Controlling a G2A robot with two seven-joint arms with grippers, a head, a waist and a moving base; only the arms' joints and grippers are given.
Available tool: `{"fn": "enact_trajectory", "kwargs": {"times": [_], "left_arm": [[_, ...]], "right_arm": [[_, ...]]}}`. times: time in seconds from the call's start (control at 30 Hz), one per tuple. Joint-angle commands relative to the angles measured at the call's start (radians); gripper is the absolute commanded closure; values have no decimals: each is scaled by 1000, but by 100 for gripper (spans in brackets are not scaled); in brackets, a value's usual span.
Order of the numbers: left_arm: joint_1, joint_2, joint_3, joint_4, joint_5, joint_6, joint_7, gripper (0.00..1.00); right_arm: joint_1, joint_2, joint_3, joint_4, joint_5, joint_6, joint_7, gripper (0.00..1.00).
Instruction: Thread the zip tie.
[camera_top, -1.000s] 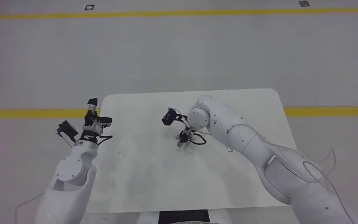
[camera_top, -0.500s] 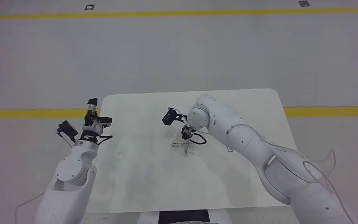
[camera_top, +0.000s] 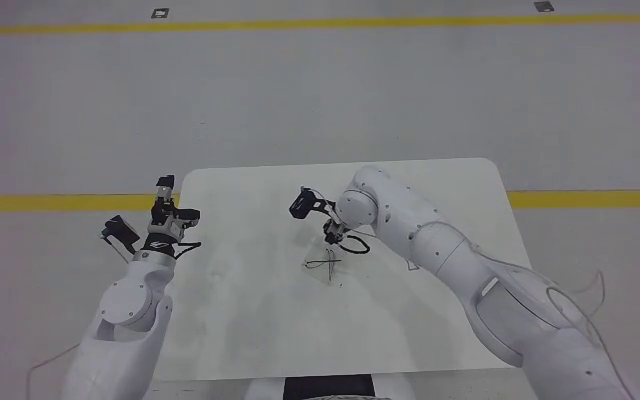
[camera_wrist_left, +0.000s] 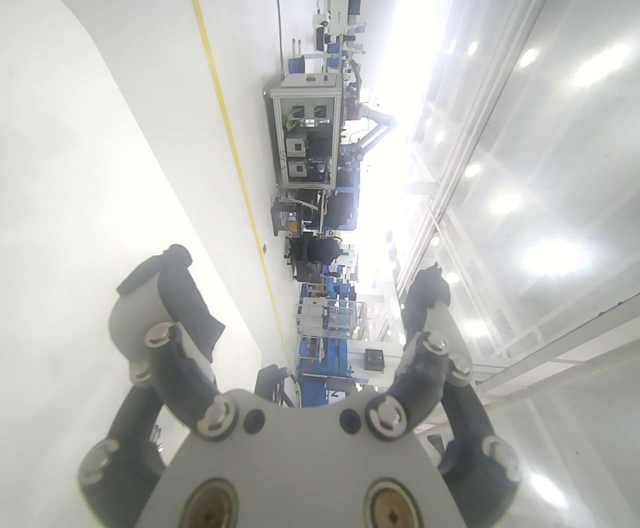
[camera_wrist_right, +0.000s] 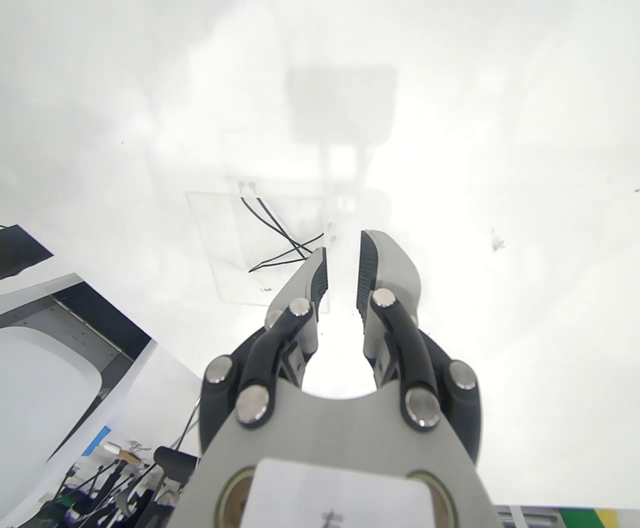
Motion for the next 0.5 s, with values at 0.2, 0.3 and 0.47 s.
{"fn": "enact_trajectory", "kwargs": {"times": [0.2, 0.3, 0.47], "left_arm": [[0, 0, 0, 0, 0, 0, 0, 0], [0, 0, 0, 0, 0, 0, 0, 0], [0, 0, 0, 0, 0, 0, 0, 0]], "right_arm": [[-37, 42, 44, -137, 51, 0, 56, 100], [-49, 60, 49, -189, 89, 0, 94, 100], [-58, 85, 29, -242, 182, 0, 163, 100]]}}
